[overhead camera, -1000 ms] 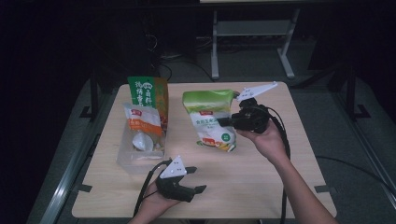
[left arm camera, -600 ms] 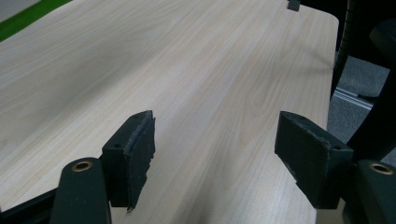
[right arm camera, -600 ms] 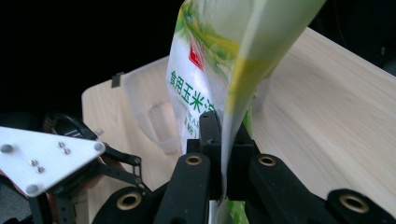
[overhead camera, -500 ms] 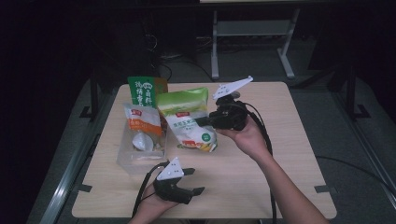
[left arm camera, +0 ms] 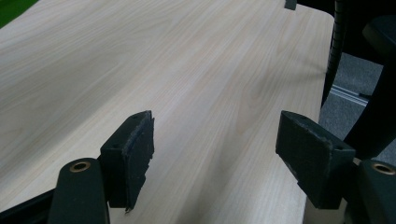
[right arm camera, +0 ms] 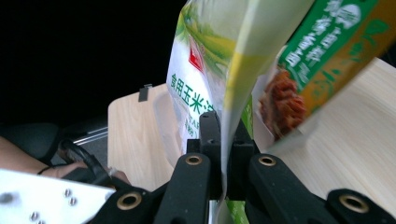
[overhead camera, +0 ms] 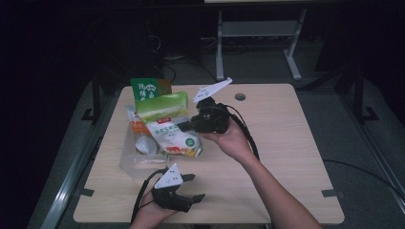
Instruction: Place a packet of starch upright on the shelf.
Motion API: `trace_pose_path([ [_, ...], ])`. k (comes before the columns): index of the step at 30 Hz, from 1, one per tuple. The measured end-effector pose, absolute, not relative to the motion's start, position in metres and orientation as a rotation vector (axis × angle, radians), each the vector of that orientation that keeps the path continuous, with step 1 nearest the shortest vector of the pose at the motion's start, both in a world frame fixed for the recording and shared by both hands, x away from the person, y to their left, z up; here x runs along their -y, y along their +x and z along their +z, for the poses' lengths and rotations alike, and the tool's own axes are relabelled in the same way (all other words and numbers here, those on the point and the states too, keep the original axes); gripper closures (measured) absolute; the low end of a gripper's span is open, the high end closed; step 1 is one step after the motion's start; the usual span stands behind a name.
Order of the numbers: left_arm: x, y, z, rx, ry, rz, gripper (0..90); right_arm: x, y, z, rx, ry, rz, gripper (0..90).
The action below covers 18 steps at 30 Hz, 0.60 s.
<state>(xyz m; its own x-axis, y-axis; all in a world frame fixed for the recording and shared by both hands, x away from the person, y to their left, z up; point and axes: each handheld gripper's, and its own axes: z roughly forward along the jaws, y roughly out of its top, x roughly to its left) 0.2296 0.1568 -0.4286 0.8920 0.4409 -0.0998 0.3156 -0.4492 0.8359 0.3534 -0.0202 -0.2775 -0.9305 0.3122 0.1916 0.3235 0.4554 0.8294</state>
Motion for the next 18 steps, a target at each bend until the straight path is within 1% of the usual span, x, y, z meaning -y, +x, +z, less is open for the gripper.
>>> trace_pose_path([
  [18, -0.167, 0.223, -0.432, -0.566, 2.071, 0.16, 27.7, -0.058, 0.364, -0.297, 2.647, -0.443, -1.498, 88.8],
])
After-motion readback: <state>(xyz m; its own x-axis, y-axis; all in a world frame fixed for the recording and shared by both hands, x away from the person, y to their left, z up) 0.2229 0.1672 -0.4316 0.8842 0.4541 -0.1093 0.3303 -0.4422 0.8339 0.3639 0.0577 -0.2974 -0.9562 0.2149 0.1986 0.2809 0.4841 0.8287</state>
